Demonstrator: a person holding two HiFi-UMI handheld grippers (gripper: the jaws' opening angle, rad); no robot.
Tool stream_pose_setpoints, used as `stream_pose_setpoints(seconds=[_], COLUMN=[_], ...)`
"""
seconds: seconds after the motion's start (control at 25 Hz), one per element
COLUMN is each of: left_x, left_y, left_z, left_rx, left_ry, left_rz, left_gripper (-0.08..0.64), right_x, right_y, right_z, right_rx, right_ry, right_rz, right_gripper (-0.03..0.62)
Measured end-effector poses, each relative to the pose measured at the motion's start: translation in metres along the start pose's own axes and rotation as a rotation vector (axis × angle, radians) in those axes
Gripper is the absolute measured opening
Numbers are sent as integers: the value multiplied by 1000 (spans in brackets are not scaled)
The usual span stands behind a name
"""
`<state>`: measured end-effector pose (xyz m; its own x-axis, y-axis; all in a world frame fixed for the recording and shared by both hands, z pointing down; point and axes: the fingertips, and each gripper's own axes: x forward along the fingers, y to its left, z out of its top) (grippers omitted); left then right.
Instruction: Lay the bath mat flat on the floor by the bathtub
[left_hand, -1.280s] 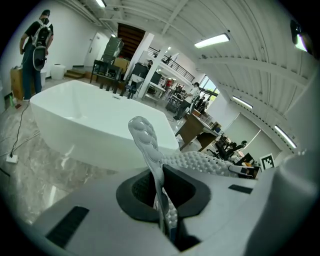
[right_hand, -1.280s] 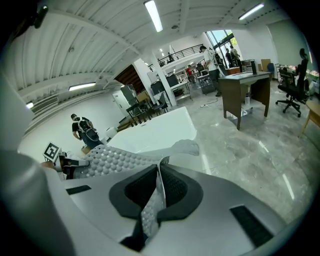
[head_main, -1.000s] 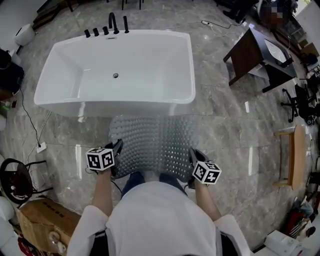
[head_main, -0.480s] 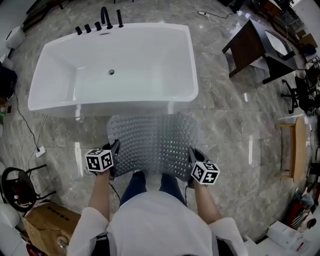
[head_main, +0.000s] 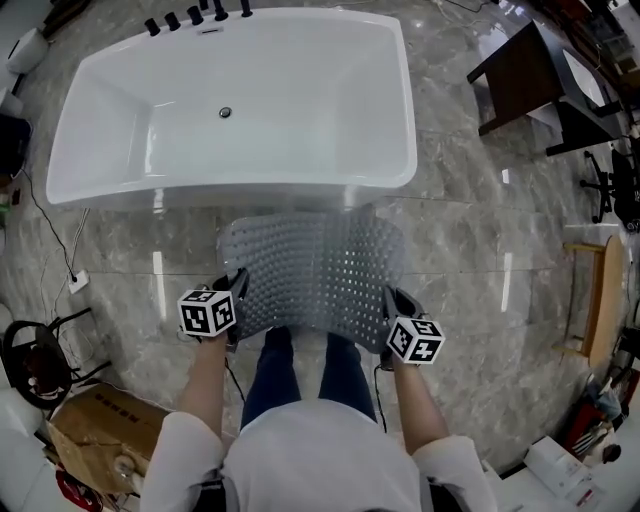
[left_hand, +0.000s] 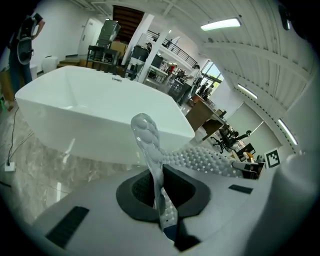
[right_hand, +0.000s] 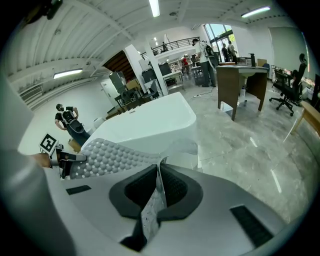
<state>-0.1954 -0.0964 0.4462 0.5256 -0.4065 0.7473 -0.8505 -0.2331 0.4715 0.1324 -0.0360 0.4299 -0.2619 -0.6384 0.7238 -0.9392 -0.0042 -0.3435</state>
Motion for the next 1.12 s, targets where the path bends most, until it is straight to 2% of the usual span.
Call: stream_pose_setpoints(seconds=[0.52,0.88,1.12], left_x=[85,148,179], left_y=[44,78,89], left_z=[-29,-55,-69], left_rx=[4,3,2], left_ry=[48,77,92], left_rz=[53,93,87], left_gripper=[44,44,44], right_x=[95,150,175], right_y=[-33,-64,-82], right_z=[-23,-63,-86], right_rx=[-14,17,24], right_ry=[57,87,108], right_rz=[-1,-21,-30], right_gripper=[40,40,40])
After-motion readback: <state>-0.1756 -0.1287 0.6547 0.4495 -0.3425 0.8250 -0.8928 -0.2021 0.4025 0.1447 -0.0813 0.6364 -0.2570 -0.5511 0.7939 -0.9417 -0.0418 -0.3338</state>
